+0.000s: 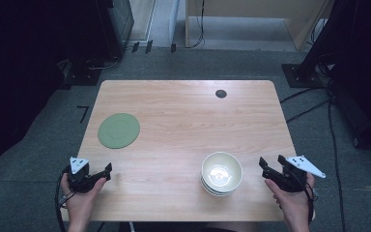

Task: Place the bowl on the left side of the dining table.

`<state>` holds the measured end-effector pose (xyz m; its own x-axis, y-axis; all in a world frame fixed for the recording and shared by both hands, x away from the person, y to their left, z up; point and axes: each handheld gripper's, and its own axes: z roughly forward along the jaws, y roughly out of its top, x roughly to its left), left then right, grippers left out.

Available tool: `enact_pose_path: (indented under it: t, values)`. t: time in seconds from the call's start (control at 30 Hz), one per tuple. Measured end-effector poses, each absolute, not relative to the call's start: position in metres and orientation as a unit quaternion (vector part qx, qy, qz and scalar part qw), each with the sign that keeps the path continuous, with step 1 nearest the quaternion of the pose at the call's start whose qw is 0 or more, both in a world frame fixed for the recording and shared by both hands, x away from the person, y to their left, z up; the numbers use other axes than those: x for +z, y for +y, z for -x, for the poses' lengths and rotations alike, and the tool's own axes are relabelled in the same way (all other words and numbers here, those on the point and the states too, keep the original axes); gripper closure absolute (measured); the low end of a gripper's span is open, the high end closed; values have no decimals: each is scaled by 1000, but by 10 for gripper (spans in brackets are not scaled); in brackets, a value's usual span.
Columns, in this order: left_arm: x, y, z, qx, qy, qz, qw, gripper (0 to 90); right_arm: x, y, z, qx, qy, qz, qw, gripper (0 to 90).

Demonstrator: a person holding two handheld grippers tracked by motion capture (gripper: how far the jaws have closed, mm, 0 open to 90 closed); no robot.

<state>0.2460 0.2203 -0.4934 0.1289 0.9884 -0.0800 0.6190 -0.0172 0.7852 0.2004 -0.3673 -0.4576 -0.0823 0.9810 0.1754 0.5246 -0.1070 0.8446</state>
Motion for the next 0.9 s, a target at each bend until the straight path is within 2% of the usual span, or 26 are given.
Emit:
enact_pose_path:
  t: [0.53,0.9]
  values:
    - [-462,197,-242,265,581,-669,380,129,-430,-355,-203,443,615,-594,270,392]
    - [-452,177,-242,254,564,-675,401,129,-421,-340,-212,468,626,-579,232,484]
